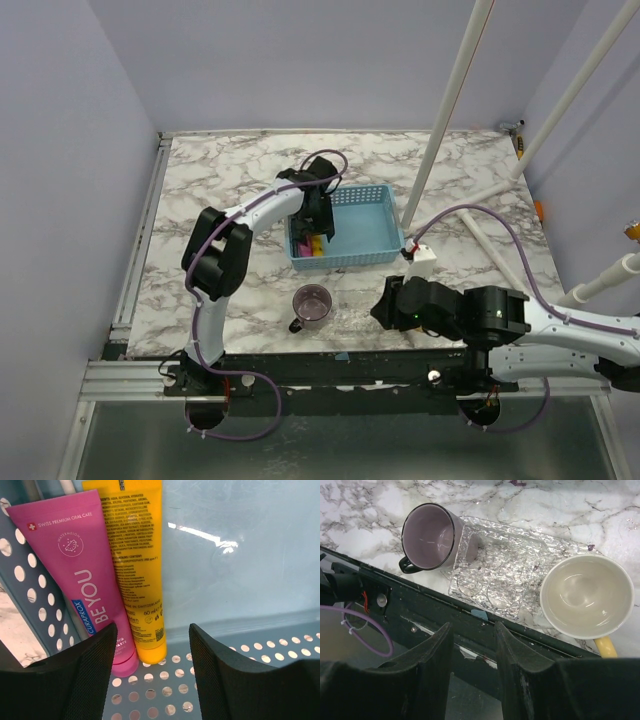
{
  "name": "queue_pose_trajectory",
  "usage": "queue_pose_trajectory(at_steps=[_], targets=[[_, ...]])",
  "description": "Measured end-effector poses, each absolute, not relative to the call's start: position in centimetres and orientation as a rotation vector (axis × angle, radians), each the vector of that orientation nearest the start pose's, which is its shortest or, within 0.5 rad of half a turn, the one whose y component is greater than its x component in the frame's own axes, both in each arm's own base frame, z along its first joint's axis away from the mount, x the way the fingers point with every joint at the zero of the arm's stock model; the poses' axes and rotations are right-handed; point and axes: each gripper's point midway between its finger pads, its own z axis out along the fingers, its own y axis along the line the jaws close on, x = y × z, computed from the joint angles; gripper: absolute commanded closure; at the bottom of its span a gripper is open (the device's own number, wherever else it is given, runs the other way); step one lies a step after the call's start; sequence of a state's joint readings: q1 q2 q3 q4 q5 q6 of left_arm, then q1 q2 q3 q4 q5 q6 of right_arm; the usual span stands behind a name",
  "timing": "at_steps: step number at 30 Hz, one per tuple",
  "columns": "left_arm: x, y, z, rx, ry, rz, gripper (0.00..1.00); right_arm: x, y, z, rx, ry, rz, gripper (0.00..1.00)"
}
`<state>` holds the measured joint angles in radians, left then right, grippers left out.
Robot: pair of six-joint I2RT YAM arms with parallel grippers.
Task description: Prepare toiletry sets of a toothbrush and toothpaste on the tray
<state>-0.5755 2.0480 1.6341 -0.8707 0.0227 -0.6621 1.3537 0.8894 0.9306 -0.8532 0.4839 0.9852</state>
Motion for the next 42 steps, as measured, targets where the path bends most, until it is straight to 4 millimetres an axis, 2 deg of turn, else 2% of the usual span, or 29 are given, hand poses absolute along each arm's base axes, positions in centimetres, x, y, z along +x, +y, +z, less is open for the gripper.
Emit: queue_pose_trajectory(at_steps=[9,26,33,38,42], targets=[[33.6,-26.8,5.7,-0.092,2.916,-0.291,0.43,10.3,22.9,19.6,-0.197,2.337,0.648,0.58],[33.5,-27.5,5.7,-0.103,2.916,-0.339,0.44,10.2,22.8,19.9,-0.193,2.331,0.66,0.58],[32.2,-27.9,4.8,-0.097,2.952,-0.359,0.45,10.2,22.8,19.8,-0.194,2.333,0.658,0.58],[32.1,-27.8,4.4,-0.098,2.962,-0.356,0.54,10.2,22.9,19.5,-0.199,2.34,0.646,0.58],[31.8,-27.8,3.6,-0.097,2.983,-0.343,0.68,10.2,23.0,19.3,-0.203,2.345,0.636,0.58]])
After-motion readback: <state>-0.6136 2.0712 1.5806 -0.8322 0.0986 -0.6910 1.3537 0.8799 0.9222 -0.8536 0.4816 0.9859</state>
